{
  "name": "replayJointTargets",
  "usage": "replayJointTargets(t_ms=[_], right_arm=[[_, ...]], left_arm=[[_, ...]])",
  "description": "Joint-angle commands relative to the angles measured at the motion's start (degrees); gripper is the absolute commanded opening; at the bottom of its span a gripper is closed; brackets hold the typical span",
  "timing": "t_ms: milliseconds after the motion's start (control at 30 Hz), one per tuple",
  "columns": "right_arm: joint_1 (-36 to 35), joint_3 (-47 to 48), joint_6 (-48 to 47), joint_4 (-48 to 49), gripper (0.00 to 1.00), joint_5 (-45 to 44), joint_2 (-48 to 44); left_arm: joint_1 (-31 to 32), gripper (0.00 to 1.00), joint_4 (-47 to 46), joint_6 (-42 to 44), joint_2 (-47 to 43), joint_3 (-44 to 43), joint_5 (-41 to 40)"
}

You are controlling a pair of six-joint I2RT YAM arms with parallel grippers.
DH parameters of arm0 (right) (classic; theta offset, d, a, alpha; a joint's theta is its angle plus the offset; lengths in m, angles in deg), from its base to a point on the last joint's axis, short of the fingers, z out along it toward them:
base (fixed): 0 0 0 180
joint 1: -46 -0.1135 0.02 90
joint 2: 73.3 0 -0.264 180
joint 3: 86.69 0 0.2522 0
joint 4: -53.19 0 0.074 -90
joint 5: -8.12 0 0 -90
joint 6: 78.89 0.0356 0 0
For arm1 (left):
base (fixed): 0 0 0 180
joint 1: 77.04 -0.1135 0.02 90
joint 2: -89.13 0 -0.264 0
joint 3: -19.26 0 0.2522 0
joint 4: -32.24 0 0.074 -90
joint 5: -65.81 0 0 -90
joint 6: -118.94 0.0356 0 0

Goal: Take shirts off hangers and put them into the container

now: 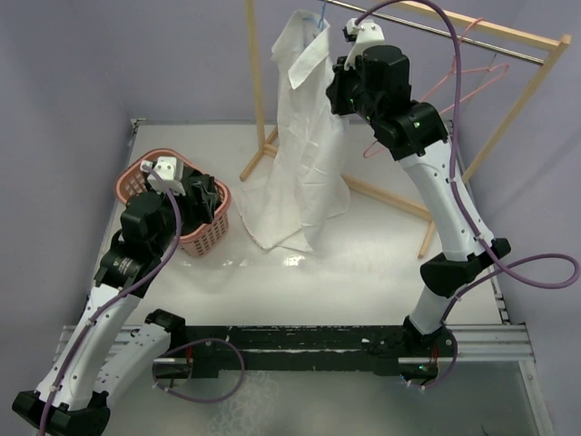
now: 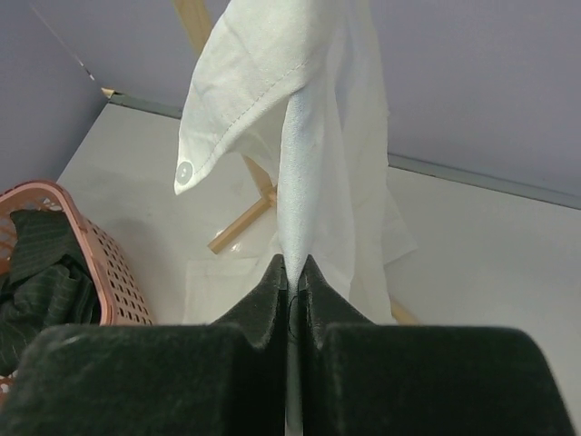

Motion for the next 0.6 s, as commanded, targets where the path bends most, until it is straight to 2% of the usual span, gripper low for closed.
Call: replayJointTargets(t_ms=[0,200,567], right_arm=[[-0.1,4.27,-2.38,2.69,0.0,-2.44,-1.56],[-0.18,10.34,-3.39,0.92,0.0,-2.62,0.17],[-0.2,13.66,-4.18,0.79,0.0,-2.56,-0.78]], left_arm=[[-0.18,0.76,-1.01,-0.03,-0.12,-1.09,0.9],[-0.2,0.76,-1.04,0.06,-0.12,-1.09,1.15],[-0.16,0.76,-1.08,0.28,0.14,-1.11,1.69]])
